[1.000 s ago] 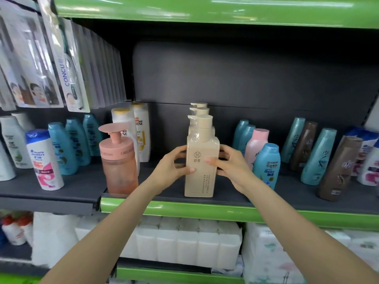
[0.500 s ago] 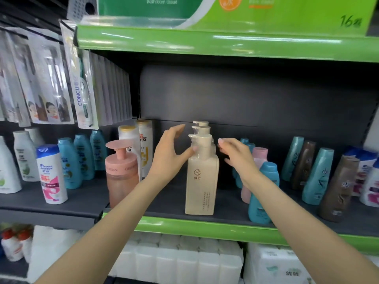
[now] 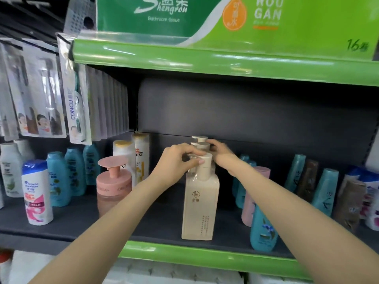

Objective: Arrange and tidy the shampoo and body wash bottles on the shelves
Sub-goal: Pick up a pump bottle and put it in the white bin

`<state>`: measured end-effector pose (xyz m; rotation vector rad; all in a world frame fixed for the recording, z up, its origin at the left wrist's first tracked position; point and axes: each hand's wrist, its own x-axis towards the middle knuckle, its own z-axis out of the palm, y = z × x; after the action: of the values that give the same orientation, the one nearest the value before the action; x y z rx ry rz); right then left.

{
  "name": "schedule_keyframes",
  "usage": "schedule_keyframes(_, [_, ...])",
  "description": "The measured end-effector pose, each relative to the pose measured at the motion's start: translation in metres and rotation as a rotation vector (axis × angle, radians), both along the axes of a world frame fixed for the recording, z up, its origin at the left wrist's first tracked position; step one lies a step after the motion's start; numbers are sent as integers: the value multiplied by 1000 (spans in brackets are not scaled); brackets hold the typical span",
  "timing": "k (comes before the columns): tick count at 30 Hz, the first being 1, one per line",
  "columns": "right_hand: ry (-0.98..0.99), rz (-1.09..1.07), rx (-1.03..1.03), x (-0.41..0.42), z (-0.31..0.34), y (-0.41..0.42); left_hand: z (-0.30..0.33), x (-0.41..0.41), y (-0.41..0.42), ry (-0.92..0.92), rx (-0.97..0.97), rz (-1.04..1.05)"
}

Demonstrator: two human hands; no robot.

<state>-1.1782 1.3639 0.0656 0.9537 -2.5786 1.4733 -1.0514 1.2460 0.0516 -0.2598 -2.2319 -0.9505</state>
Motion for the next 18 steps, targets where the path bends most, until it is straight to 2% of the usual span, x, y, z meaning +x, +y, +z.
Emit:
schedule_keyframes(11, [79, -32, -135, 2, -5, 19, -8, 1, 5, 33, 13, 56])
schedule_keyframes(18, [82, -113, -211, 19, 3, 42, -9, 8, 12, 40, -44, 89])
